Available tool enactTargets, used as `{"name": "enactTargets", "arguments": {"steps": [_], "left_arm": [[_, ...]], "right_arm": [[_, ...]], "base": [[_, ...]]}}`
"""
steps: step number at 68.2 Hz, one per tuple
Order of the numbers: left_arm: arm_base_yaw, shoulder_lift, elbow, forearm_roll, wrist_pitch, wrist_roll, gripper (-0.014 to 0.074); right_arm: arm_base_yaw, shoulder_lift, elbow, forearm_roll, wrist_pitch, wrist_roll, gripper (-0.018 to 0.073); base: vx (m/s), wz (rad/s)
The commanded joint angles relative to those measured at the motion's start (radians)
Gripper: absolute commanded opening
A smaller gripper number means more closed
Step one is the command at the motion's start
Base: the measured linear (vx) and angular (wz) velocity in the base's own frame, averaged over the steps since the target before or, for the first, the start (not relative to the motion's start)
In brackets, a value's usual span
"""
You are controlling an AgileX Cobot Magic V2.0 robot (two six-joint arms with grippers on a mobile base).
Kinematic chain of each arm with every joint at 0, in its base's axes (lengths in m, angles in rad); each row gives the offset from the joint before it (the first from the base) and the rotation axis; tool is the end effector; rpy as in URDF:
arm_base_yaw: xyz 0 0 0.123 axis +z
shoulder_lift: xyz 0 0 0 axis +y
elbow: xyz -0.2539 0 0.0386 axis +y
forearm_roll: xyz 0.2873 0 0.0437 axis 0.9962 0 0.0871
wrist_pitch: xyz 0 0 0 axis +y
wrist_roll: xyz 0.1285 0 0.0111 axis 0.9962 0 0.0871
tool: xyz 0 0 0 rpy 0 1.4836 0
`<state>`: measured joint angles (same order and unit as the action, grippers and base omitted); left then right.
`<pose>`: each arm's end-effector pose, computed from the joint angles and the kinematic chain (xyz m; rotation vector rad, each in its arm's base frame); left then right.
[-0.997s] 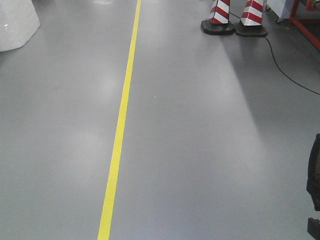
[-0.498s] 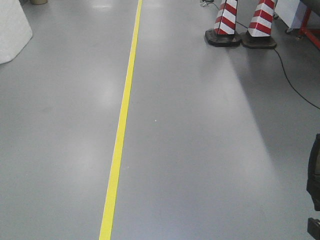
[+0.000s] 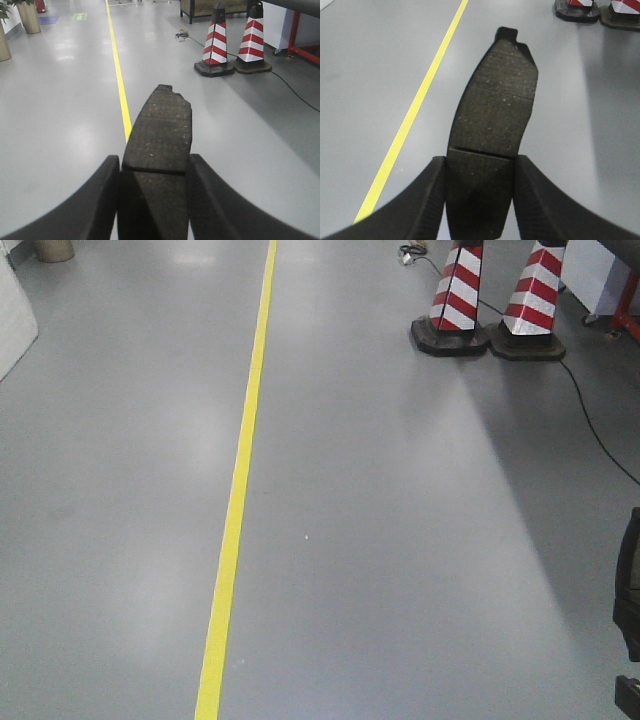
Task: Move and align brake pads A on conveyor
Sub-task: 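Drive past the striped cones toward the dark conveyor belt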
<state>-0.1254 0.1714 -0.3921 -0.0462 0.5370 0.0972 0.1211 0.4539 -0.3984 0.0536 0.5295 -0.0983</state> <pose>0.1511 -0.0221 0.2805 0.1812 1.7908 -0.0698 0.1895 0.0266 0.2351 -0.1954 2.0593 0.0705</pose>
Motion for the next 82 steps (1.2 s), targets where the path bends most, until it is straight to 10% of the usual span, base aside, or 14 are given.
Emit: {"name": "enactTargets", "arguments": {"steps": [1, 82], "left_arm": [[-0.007, 0.011, -0.026, -0.011, -0.104, -0.008, 0.0146], [-0.007, 0.012, -0.026, -0.011, -0.103, -0.008, 0.0146]], "right_arm": [[-0.002, 0.002, -0.031, -0.003, -0.089, -0.005, 0.0004], [-0.002, 0.002, -0.031, -0.003, -0.072, -0.005, 0.0004]], "base": [[0.58, -0.04], [0.61, -0.01]]}}
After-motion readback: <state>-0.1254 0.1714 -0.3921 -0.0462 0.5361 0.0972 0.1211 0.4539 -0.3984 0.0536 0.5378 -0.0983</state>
